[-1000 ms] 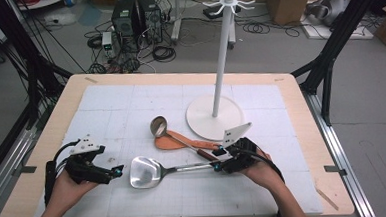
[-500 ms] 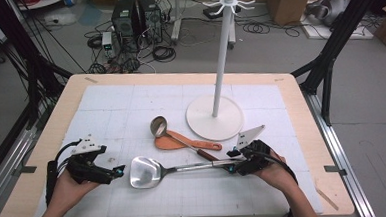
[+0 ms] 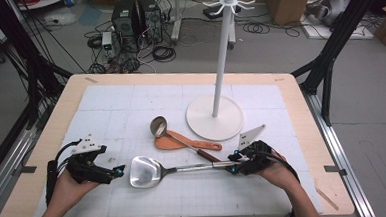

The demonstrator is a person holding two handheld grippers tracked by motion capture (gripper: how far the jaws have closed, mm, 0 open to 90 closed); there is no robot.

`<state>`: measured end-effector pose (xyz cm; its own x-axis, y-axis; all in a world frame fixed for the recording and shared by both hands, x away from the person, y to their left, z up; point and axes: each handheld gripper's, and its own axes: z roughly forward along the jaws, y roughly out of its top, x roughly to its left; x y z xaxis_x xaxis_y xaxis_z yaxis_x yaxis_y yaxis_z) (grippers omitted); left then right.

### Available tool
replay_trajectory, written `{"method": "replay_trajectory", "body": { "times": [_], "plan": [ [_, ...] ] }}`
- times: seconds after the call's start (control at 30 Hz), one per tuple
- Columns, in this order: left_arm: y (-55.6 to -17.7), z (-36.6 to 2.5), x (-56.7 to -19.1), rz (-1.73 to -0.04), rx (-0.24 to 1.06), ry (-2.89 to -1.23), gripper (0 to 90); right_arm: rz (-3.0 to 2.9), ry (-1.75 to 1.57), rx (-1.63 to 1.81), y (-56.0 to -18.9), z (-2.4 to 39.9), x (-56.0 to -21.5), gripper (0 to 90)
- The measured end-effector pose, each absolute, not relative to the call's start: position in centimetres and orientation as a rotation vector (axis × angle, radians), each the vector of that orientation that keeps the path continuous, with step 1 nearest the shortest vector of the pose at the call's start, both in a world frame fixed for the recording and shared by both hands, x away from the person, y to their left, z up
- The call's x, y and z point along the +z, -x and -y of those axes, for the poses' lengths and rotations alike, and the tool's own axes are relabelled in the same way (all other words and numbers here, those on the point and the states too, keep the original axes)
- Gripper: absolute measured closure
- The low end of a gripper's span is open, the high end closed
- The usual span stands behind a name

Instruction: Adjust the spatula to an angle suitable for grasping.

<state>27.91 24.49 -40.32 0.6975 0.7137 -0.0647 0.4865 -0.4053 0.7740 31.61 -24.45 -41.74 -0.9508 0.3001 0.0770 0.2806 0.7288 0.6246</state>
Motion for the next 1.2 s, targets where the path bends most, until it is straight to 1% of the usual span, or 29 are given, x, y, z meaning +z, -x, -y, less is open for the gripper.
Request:
{"method": "replay_trajectory", "body": {
  "times": [0.1,0.2,0.43,1.0,1.2],
  "plan": [
    [-27.9,-24.5,-40.3,-0.914,0.352,-2.085,1.7,-2.897,-0.468,1.014,-31.5,24.3,-41.8,56.6],
    [-27.9,-24.5,-40.3,-0.916,0.354,-2.084,1.7,-2.907,-0.448,0.992,-31.5,24.1,-42.0,56.9],
    [-27.9,-24.5,-40.3,-0.911,0.353,-2.087,1.7,-2.933,-0.393,0.977,-31.3,24.0,-42.0,60.8],
    [-27.8,-24.0,-40.2,-0.897,0.351,-2.088,1.7,-2.956,-0.293,1.002,-30.8,23.8,-41.1,66.6],
    [-27.7,-24.0,-40.2,-0.895,0.35,-2.086,1.7,-2.961,-0.269,1.012,-30.8,23.7,-40.9,67.2]
  ]
}}
